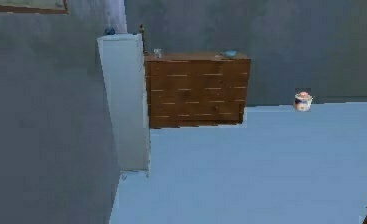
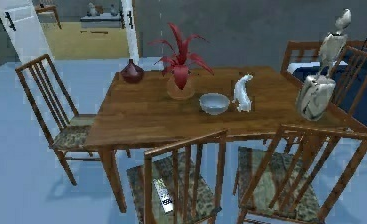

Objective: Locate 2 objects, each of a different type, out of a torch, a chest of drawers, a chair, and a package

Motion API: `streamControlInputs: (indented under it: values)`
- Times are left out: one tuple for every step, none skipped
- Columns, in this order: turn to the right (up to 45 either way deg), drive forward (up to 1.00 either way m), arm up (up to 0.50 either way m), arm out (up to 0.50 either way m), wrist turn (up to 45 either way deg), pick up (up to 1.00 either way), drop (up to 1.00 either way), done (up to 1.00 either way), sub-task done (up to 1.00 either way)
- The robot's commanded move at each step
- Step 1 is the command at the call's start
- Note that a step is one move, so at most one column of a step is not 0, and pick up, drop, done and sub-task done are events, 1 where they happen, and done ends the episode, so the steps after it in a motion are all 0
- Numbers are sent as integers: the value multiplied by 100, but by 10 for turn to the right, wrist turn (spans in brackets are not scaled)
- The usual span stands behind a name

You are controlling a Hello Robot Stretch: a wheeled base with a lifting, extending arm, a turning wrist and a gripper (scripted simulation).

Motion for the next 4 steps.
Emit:
streamControlInputs:
  values:
    - [0,100,0,0,0,0,0,0,0]
    - [0,30,0,0,0,0,0,0,0]
    - [30,0,0,0,0,0,0,0,0]
    - [450,0,0,0,0,0,0,0,0]
